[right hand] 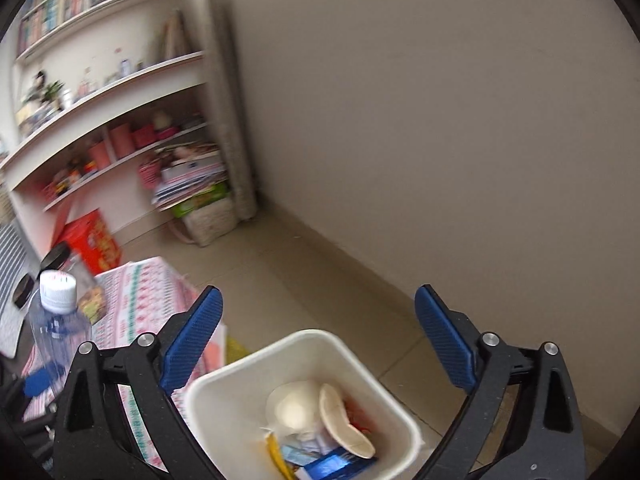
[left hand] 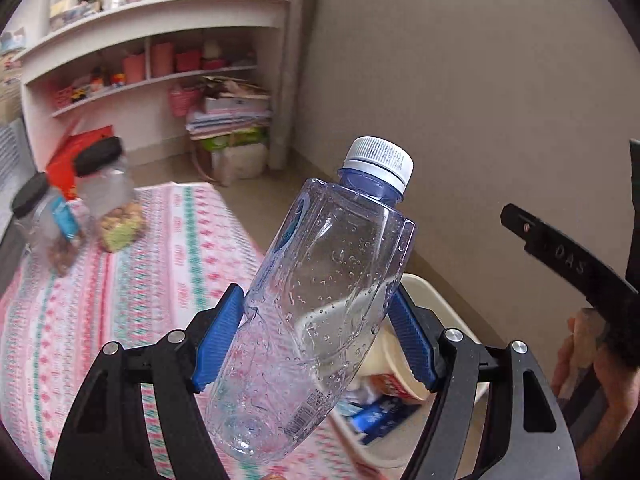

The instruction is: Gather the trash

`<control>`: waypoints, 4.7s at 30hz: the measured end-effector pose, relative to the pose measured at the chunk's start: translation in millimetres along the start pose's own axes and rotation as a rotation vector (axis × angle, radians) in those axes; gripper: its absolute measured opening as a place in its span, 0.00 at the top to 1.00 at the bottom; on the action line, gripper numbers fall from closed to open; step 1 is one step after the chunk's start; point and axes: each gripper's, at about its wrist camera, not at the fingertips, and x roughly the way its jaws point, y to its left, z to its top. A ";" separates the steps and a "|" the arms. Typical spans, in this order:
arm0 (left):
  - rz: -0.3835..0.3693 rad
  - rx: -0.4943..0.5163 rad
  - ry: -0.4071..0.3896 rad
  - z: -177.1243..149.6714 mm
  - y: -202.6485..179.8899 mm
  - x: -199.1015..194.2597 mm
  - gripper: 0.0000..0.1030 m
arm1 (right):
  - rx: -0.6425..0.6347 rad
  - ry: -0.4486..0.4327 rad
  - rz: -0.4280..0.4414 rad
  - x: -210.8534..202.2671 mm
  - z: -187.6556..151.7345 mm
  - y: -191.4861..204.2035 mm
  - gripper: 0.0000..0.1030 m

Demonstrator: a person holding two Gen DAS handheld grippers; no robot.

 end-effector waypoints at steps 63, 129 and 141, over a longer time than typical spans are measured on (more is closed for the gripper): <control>0.489 -0.182 -0.231 -4.2 150.2 -150.2 0.07 | -0.197 -0.177 0.221 -83.6 -24.5 201.2 0.07; 0.518 -0.234 -0.246 -3.5 160.3 -152.9 0.07 | -0.229 -0.175 0.239 -82.2 -31.1 203.2 0.07; 0.493 -0.223 -0.263 -10.2 156.9 -148.9 0.10 | -0.230 -0.172 0.239 -81.2 -32.8 202.2 0.07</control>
